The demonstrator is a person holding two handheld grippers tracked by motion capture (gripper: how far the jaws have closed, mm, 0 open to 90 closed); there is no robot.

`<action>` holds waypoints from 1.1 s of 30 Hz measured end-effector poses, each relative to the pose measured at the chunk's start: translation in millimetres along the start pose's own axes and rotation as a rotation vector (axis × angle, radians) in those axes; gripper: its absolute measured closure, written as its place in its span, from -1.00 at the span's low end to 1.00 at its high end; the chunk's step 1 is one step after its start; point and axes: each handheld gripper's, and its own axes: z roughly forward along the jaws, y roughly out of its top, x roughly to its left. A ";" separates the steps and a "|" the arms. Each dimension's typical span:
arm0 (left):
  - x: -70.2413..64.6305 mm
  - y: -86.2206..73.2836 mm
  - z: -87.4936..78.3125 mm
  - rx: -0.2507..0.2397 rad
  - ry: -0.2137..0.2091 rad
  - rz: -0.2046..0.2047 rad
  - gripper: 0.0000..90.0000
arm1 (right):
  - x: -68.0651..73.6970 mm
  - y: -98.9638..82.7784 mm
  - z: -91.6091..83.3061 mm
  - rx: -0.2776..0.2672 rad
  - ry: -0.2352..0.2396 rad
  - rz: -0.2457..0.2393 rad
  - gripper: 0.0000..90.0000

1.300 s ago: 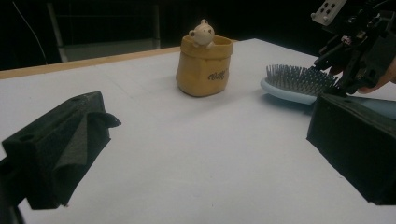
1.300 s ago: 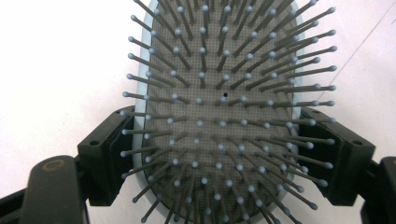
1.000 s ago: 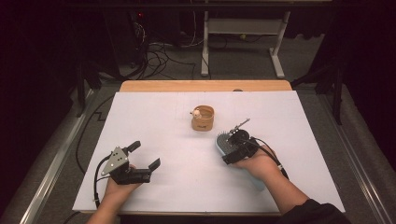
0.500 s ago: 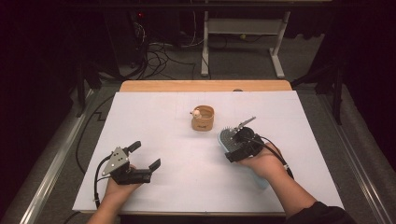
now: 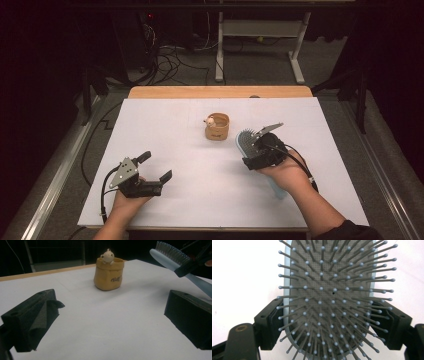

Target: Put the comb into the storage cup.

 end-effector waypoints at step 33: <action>-0.4 1.0 -1.6 0.000 -0.005 0.001 -0.99 | 3.9 -17.7 -21.1 -0.432 -0.031 0.026 -0.54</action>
